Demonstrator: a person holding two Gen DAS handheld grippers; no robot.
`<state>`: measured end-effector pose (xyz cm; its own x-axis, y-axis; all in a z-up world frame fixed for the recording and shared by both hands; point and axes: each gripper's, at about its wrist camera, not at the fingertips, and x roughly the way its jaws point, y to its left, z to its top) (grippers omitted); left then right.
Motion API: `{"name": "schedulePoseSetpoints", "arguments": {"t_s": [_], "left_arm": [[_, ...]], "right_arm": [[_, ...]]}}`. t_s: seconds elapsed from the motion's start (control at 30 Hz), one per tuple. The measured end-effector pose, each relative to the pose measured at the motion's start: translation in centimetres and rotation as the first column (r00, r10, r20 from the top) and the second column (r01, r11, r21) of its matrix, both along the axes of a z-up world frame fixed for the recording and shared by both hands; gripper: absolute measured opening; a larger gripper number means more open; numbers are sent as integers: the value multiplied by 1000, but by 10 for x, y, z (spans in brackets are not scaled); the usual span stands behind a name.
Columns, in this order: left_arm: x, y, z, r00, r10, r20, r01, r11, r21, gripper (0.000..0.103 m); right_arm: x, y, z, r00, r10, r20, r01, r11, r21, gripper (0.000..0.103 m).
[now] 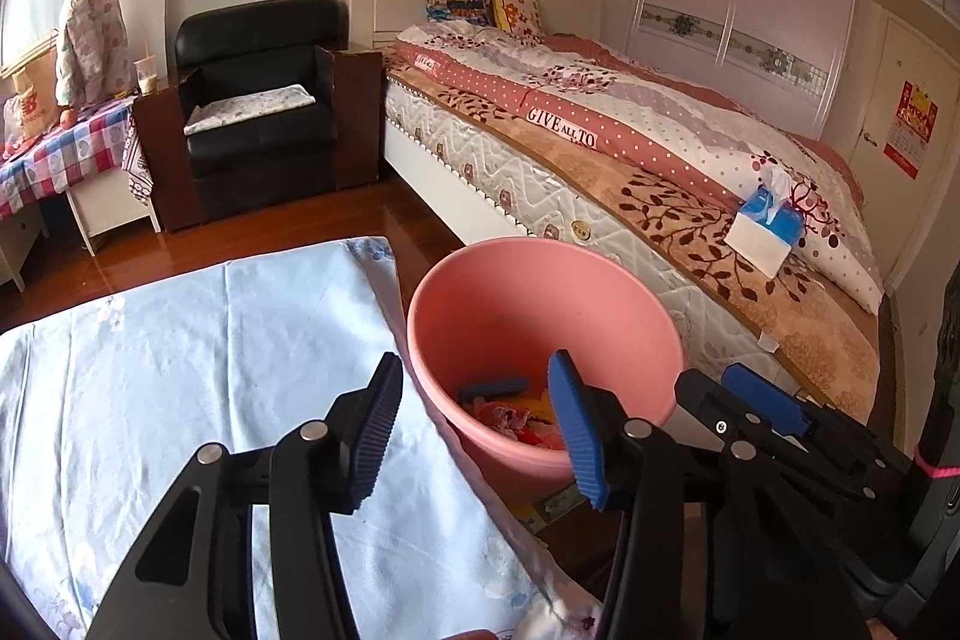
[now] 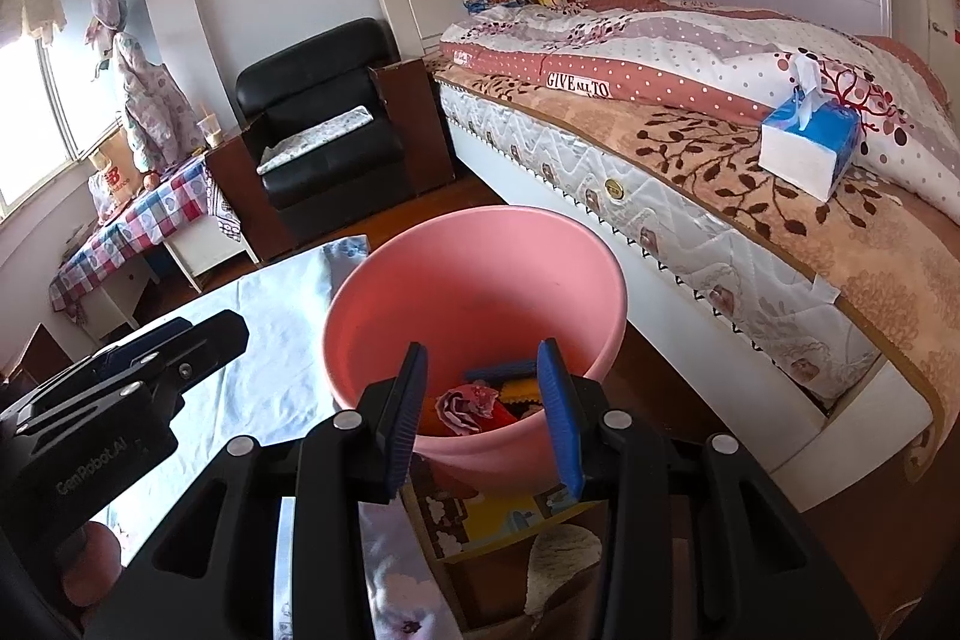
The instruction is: Collect trash
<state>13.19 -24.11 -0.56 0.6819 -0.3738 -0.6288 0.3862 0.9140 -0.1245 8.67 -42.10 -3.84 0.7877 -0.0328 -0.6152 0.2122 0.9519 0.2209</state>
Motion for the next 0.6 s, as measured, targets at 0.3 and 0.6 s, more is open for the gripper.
{"name": "schedulePoseSetpoints", "arguments": {"t_s": [0.3,0.6], "left_arm": [[-13,6,7,999,18,40,-18,1000,4,48],[-18,13,11,998,26,54,-26,1000,-7,47]], "right_arm": [[-10,9,4,1000,2,28,-2,1000,-4,39],[-16,15,8,999,1,54,0,1000,-14,39]]}}
